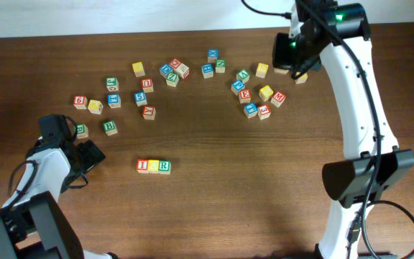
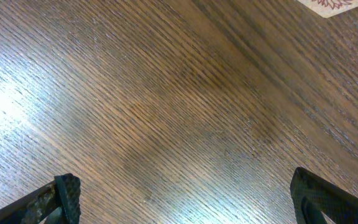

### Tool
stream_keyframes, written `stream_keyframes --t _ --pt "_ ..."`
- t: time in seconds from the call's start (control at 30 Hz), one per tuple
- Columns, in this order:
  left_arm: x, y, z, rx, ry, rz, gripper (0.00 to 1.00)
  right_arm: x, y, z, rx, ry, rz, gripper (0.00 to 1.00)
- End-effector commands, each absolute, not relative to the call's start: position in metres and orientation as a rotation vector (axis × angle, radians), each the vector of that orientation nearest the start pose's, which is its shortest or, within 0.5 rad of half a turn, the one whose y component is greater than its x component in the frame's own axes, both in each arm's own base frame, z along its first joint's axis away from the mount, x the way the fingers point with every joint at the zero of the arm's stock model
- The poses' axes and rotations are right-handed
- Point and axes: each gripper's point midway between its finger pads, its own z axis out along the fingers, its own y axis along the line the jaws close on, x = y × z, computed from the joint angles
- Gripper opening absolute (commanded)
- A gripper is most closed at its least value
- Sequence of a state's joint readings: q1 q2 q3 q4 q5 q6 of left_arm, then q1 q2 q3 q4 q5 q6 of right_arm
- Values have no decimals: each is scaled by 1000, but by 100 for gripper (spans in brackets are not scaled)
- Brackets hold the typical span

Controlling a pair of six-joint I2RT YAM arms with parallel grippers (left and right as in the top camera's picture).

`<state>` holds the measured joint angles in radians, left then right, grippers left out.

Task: Spell out ICRA
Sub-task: 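Grasp the red A block and lift it with the right gripper, then carry the A block toward the row and lower it right of R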

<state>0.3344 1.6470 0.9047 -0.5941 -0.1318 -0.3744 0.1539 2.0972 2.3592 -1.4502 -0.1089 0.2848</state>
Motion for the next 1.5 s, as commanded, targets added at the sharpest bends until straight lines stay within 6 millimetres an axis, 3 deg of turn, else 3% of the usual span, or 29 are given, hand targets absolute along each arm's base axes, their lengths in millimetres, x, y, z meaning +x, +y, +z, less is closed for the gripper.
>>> stream_keyframes --t 0.0,0.2,0.47,0.77,0.9,1.03,1.47 --pt "290 127 19 -1037 2704 194 99 435 118 216 95 2903 364 11" --pt "291 127 19 -1037 2704 194 99 400 162 191 -58 3036 345 11" --pt "290 127 19 -1037 2704 194 99 346 227 129 -345 3175 288 12" --pt "290 127 19 -1037 2704 194 99 308 256 51 -504 3211 253 17" --pt "291 127 19 -1037 2704 194 99 303 261 28 -497 3201 260 18" --pt "290 127 19 -1037 2704 194 99 303 261 15 -367 3210 265 18" --pt "291 127 19 -1037 2704 194 99 305 281 9 -425 3141 311 23"
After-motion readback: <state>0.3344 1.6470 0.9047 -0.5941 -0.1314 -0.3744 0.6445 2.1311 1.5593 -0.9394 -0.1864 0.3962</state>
